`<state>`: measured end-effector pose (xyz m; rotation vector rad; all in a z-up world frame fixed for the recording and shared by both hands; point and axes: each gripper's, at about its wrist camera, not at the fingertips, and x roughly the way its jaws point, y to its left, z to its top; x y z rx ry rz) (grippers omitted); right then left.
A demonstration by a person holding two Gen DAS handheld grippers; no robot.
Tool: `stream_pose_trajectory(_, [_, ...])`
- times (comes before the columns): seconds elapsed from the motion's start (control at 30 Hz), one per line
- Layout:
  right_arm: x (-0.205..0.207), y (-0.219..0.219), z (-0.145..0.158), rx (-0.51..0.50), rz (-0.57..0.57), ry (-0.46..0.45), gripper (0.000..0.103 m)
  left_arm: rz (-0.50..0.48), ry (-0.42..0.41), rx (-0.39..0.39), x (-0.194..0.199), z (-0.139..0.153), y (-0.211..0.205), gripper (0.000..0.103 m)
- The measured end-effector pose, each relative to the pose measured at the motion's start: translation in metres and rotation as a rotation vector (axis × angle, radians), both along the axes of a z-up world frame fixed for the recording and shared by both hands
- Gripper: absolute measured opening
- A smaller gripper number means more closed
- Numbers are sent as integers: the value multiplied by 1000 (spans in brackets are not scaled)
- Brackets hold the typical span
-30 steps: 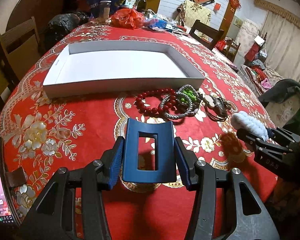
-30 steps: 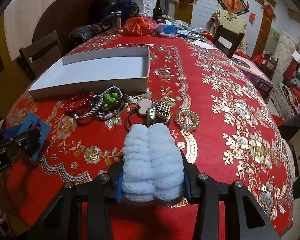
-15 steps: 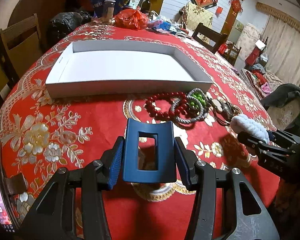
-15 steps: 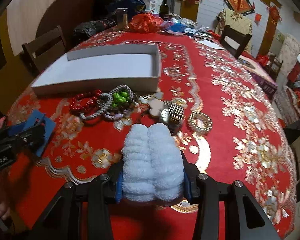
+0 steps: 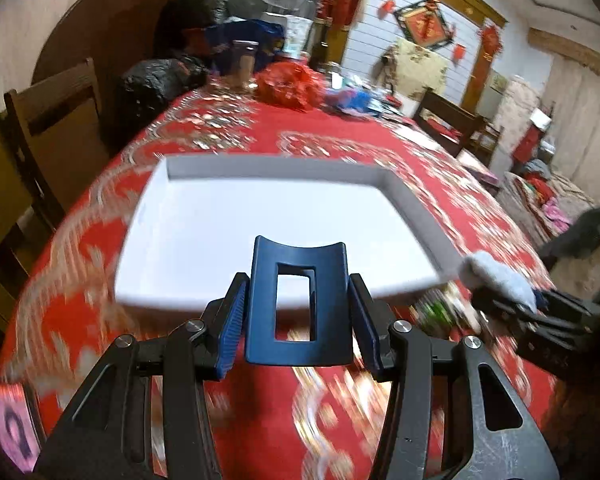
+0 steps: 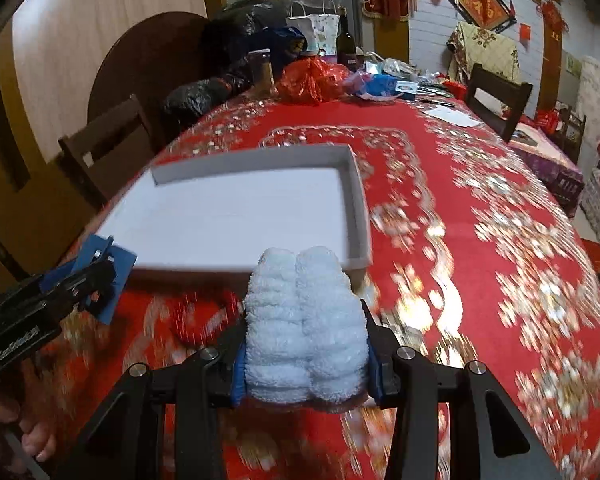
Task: Organize jewelry
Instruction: 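Lower the claw clip into the tray and open the left tool while the right tool releases the scrunchie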
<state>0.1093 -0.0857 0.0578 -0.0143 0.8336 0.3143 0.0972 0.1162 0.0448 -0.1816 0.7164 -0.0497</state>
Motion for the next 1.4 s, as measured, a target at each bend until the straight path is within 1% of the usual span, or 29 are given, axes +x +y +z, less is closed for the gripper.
stream_pose_trajectory(0.1, [31,10,1,25,-1,6,43,62,12,43,34,-7,13,48])
stream_pose_trajectory(0.17, [53,17,-1,40,-10,31,43,105,38,42,52,-14,27,48])
stream_pose_trajectory(0.2, [62,20,-3,50,-12,43,43,129,49,55,62,-17,33,48])
stream_pose_trajectory(0.27, [81,24,-8,82,-14,72,43,160,59,68,72,-21,42,48])
stream_pose_trajectory(0.37, [104,25,-20,104,-39,108,43,207,85,85,87,-27,56,48])
stream_pose_trajectory(0.5, [121,17,-42,100,-76,172,43,249,167,106,94,-48,68,49])
stream_pose_trajectory(0.57, [120,17,-44,54,-63,146,44,257,189,116,93,-57,69,49])
stream_pose_trajectory(0.6, [120,18,-44,43,-51,148,44,247,178,134,91,-57,66,52])
stream_pose_trajectory(0.63, [119,19,-44,28,-32,152,45,233,187,170,88,-59,59,57])
stream_pose_trajectory(0.67, [119,21,-45,11,-14,156,45,229,188,194,88,-59,55,60])
stream_pose_trajectory(0.7, [119,22,-46,-6,4,159,47,225,187,200,85,-59,52,68])
stream_pose_trajectory(0.73, [118,25,-47,-35,28,159,47,209,193,185,81,-60,49,71])
stream_pose_trajectory(0.77, [116,30,-49,-91,60,161,47,206,193,175,78,-61,49,71])
stream_pose_trajectory(0.87, [107,30,-52,-154,103,153,47,189,197,184,62,-62,39,74])
stream_pose_trajectory(0.93, [100,27,-53,-150,128,147,50,169,196,180,49,-62,33,74])
stream_pose_trajectory(1.07, [86,24,-54,-158,174,134,63,171,204,168,30,-61,22,75])
stream_pose_trajectory(1.13, [81,23,-54,-160,183,125,64,182,207,162,27,-60,19,76])
stream_pose_trajectory(1.23, [80,8,-39,-81,124,102,64,181,223,161,33,-61,18,77])
stream_pose_trajectory(1.3, [79,-6,-25,2,88,86,69,182,223,156,34,-58,20,77])
stream_pose_trajectory(1.37, [72,-18,-14,50,60,62,75,189,187,144,27,-47,20,77])
stream_pose_trajectory(1.4, [68,-25,-9,61,50,54,76,183,164,135,23,-41,19,77])
